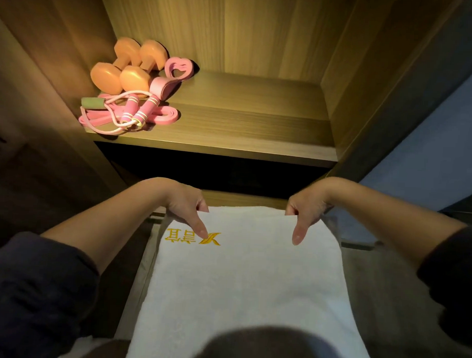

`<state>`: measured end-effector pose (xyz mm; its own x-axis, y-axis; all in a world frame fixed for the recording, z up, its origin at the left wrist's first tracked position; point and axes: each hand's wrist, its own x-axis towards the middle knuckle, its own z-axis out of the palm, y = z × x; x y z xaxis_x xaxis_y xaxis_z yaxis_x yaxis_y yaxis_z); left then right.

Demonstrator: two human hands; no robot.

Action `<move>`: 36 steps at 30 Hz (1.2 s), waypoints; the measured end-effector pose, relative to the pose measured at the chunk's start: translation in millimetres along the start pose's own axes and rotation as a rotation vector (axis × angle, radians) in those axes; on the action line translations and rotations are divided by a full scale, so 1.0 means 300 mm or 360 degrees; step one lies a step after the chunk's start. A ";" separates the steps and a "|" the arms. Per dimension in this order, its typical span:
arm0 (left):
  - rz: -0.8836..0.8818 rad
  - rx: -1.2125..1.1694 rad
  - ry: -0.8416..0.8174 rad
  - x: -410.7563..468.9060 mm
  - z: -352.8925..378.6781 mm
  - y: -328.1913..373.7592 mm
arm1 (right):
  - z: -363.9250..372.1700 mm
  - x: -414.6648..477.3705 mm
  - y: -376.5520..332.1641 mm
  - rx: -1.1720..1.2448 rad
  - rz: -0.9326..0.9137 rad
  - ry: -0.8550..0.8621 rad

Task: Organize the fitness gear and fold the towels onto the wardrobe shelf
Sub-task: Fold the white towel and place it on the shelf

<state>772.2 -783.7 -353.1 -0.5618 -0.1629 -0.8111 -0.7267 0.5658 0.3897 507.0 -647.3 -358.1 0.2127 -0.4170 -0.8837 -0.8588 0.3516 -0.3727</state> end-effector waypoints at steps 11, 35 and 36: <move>0.0250 0.0498 0.0634 -0.398 0.035 0.096 | 0.185 -0.400 -0.065 -0.0107 -0.0570 0.0873; 0.0234 0.2027 0.1950 -1.116 0.106 0.477 | 0.406 -1.120 -0.356 -0.1855 -0.0297 0.2196; 0.0244 0.2044 0.1958 -1.113 0.112 0.480 | 0.414 -1.112 -0.354 -0.1817 -0.0254 0.2122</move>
<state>868.5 -620.6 -40.9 -0.9678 -0.1634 0.1913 -0.2480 0.7476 -0.6161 585.1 -441.4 -58.8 0.3295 -0.9291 0.1680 -0.8610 -0.2226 0.4573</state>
